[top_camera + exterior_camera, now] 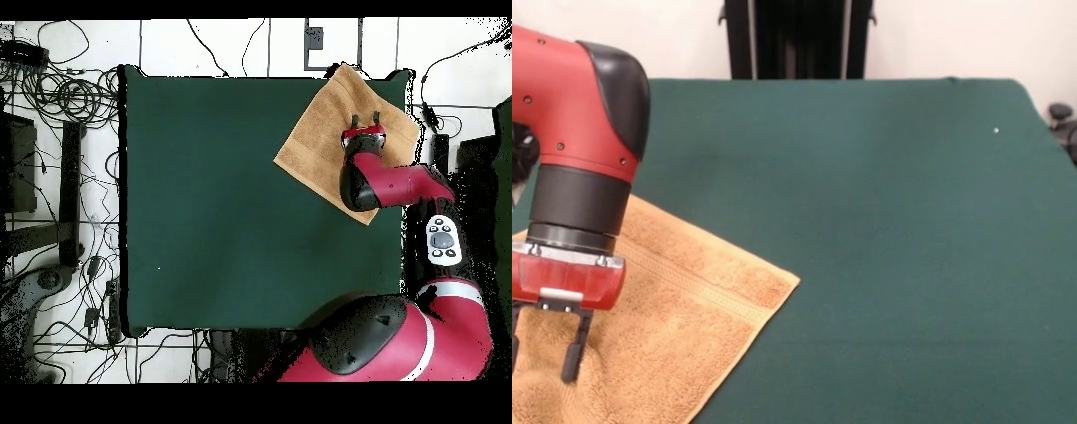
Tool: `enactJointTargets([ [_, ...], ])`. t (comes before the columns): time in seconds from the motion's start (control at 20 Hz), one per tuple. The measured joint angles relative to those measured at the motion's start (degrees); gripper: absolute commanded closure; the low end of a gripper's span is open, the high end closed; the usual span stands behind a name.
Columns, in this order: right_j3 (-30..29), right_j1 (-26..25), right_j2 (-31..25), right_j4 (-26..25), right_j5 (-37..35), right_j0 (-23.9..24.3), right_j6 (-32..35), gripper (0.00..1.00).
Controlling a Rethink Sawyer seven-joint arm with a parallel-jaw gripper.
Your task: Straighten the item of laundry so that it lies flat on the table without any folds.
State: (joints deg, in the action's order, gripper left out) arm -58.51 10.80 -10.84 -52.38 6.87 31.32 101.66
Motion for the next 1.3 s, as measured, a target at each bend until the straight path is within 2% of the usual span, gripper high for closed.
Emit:
enactJointTargets([
  [0.6,0.01,-0.45,4.06,0.01,5.11,-1.84,0.0,0.0],
  [0.8,-0.02,-0.71,7.73,1.79,9.23,-3.86,0.0,0.0],
  [1.15,-0.3,-1.86,17.0,12.4,23.56,-9.74,0.0,0.0],
  [1.3,-0.3,-1.97,18.71,12.93,26.25,-11.33,0.0,0.0],
])
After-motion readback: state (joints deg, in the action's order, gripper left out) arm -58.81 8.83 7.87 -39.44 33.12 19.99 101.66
